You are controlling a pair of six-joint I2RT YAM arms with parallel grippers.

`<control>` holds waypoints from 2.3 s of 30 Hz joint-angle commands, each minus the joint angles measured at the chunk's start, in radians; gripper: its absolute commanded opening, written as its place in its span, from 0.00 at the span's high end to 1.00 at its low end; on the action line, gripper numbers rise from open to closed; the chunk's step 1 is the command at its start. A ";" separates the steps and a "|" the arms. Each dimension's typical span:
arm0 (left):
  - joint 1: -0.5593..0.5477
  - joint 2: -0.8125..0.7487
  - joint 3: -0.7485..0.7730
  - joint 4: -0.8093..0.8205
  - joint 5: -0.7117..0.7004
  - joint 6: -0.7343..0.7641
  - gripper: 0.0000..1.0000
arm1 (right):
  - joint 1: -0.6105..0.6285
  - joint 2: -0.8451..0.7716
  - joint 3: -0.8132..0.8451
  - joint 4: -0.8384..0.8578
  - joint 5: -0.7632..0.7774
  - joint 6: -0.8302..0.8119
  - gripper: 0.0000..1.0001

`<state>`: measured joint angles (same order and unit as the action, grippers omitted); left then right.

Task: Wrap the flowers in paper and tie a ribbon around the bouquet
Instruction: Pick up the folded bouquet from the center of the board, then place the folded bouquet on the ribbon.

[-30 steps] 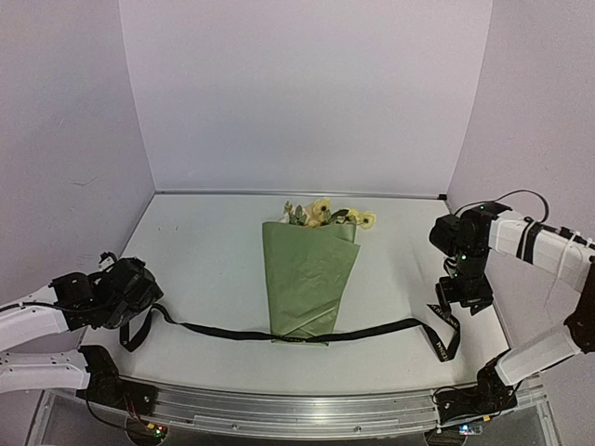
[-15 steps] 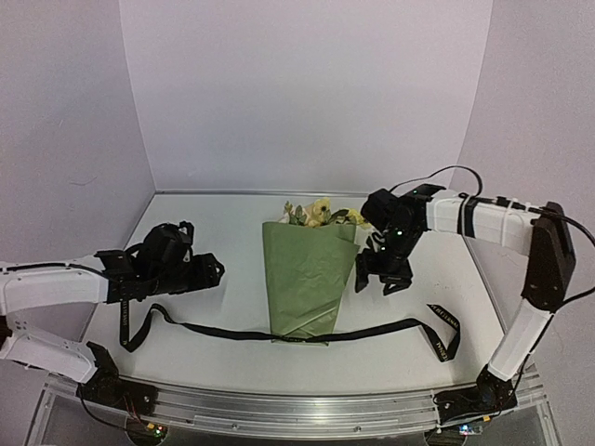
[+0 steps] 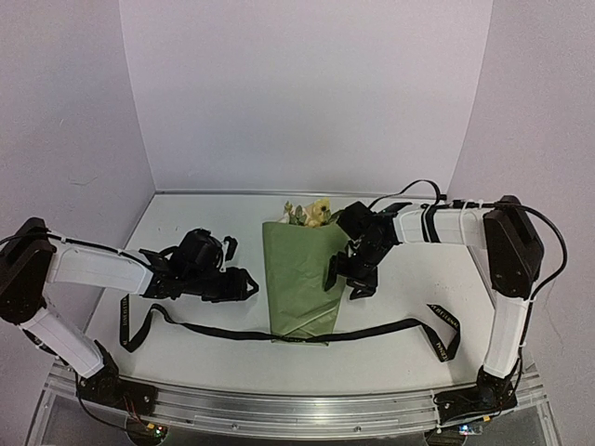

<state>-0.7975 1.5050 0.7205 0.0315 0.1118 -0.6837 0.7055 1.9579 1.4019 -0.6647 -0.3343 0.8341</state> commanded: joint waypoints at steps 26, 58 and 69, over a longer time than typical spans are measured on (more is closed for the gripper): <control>0.006 0.328 0.267 -0.020 0.112 -0.034 0.44 | -0.039 0.095 -0.038 0.256 -0.033 0.199 1.00; 0.006 0.145 0.368 -0.298 0.201 -0.053 0.87 | -0.011 -0.057 0.042 0.056 -0.125 0.441 1.00; -0.084 0.036 0.224 -0.272 0.175 -0.131 0.87 | 0.066 -0.138 -0.103 0.071 -0.086 0.432 1.00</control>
<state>-0.8334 1.6104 0.9873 -0.2795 0.2944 -0.7673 0.7453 1.8855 1.3421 -0.5961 -0.4506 1.2621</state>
